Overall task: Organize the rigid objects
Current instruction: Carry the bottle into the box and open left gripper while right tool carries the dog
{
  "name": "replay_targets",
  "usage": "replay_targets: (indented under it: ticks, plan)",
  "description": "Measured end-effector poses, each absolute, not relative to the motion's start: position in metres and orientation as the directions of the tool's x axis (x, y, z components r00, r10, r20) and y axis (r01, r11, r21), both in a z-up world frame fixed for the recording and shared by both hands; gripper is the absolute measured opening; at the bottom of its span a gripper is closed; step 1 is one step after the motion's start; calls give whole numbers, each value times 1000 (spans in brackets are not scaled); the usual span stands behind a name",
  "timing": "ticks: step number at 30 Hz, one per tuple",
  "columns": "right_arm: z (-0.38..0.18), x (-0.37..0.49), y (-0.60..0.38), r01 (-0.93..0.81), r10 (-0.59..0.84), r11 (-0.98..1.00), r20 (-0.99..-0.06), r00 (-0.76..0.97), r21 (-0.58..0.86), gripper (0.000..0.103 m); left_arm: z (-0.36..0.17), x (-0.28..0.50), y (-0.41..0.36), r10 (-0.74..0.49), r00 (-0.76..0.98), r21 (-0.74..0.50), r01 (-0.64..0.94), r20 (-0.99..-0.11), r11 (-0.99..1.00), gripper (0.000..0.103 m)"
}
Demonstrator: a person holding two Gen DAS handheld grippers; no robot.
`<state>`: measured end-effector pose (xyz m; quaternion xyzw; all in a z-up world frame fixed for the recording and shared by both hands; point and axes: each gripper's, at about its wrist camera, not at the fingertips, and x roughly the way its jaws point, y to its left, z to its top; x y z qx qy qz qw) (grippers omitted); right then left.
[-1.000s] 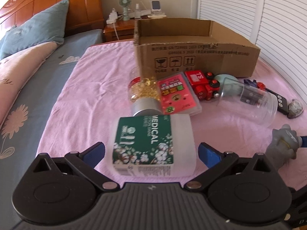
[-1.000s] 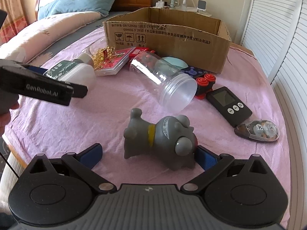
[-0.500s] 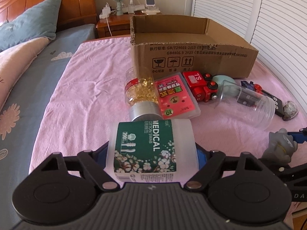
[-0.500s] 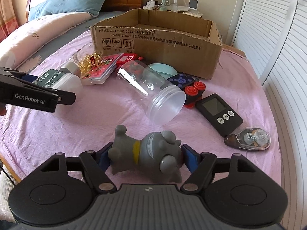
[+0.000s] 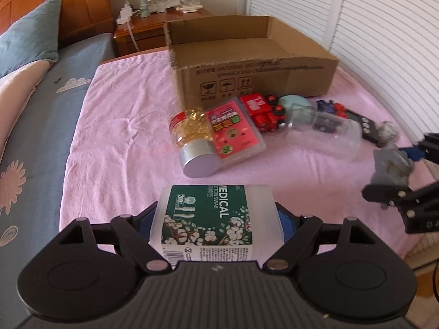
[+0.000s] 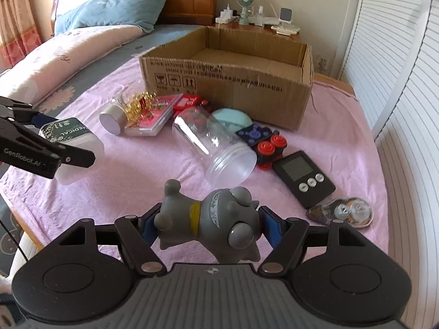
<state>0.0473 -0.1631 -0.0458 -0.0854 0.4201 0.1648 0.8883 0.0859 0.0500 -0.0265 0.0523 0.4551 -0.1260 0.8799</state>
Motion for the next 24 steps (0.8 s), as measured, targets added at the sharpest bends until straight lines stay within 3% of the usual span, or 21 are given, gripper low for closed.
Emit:
replay_targets:
  ticks: [10, 24]
  plan:
    - [-2, 70, -180, -421, 298, 907, -727, 619, 13, 77, 26, 111, 31, -225, 598, 1, 353, -770, 935, 83]
    - [34, 145, -192, -404, 312, 915, -656, 687, 11, 77, 59, 235, -4, -228, 660, 25, 351, -716, 936, 83]
